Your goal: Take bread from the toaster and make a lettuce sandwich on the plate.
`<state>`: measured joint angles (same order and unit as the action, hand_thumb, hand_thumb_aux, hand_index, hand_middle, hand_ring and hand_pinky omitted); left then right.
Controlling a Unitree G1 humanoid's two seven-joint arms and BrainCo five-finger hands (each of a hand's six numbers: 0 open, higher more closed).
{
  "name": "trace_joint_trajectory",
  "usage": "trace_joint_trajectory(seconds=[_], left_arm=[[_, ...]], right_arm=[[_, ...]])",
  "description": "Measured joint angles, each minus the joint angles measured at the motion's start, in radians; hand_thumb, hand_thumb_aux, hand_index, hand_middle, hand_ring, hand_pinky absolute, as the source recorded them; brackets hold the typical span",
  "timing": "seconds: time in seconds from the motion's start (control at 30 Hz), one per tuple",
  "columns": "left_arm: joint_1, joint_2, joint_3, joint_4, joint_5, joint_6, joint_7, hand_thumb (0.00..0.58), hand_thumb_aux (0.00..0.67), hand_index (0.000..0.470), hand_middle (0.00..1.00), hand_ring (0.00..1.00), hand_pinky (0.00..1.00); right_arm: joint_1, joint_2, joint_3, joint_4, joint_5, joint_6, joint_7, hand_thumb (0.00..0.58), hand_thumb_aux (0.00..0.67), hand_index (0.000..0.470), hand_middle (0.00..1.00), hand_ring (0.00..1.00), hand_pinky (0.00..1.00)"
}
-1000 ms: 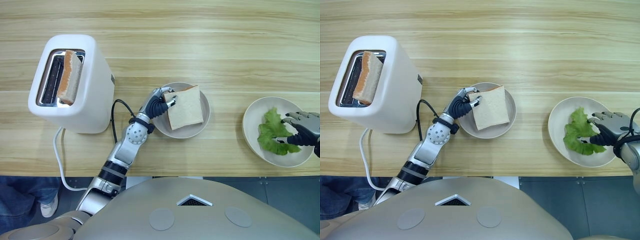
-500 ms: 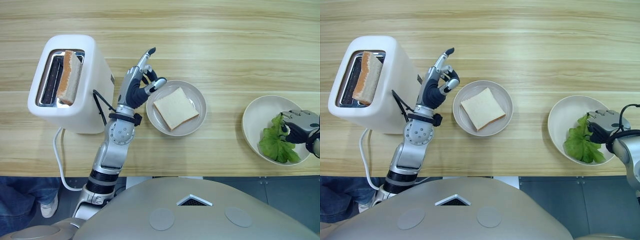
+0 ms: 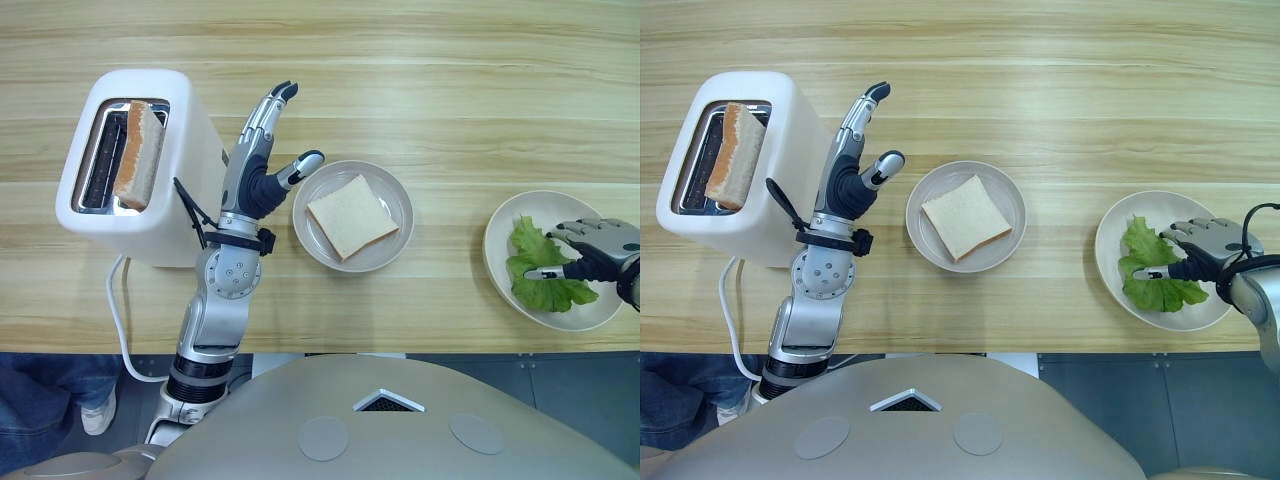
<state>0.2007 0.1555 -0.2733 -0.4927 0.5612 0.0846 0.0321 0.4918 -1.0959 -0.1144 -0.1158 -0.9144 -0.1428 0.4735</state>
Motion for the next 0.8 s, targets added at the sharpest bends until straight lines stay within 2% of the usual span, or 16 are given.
trace_joint_trajectory(seconds=[0.2,0.23,0.27,0.3,0.33,0.37,0.57,0.8], left_arm=[[0.030,0.001,0.009,-0.017,-0.002,0.000,-0.007,0.000,0.000,0.000,0.00,0.00,0.00],[0.031,0.000,0.010,-0.017,-0.002,0.000,-0.007,0.000,0.000,0.000,0.00,0.00,0.00],[0.031,0.000,0.011,-0.017,-0.002,0.000,-0.007,0.000,0.000,0.000,0.00,0.00,0.00],[0.031,-0.001,0.013,-0.017,-0.003,0.000,-0.007,0.000,0.000,0.000,0.00,0.00,0.00],[0.031,-0.002,0.015,-0.016,-0.003,0.000,-0.007,0.000,0.000,0.000,0.00,0.00,0.00],[0.031,-0.003,0.017,-0.015,-0.004,-0.001,-0.007,0.000,0.000,0.000,0.00,0.00,0.00],[0.029,-0.009,0.027,0.011,-0.009,-0.008,-0.006,0.000,0.000,0.000,0.00,0.00,0.00],[0.026,-0.015,0.029,0.034,-0.013,-0.019,-0.001,0.000,0.000,0.000,0.00,0.00,0.00]], right_arm=[[0.016,0.017,0.040,-0.023,-0.051,0.034,-0.042,0.000,0.000,0.000,0.00,0.00,0.00],[0.017,0.021,0.049,-0.028,-0.063,0.042,-0.054,0.168,0.105,0.074,0.00,0.00,0.00],[0.016,0.024,0.059,-0.029,-0.081,0.048,-0.069,0.458,0.363,0.254,0.00,0.00,0.00],[0.014,0.026,0.066,-0.029,-0.091,0.052,-0.081,0.511,0.439,0.308,0.00,0.00,0.00],[0.006,0.027,0.078,-0.028,-0.108,0.055,-0.103,0.540,0.494,0.347,0.00,0.00,0.00],[-0.010,0.031,0.092,-0.024,-0.120,0.056,-0.121,0.580,0.670,0.470,0.00,0.00,0.00],[-0.060,0.040,0.150,0.012,-0.158,0.055,-0.216,0.580,0.670,0.470,0.00,0.00,0.00],[-0.080,0.062,0.177,-0.017,-0.123,0.041,-0.247,0.580,0.670,0.470,0.00,0.00,0.00]])
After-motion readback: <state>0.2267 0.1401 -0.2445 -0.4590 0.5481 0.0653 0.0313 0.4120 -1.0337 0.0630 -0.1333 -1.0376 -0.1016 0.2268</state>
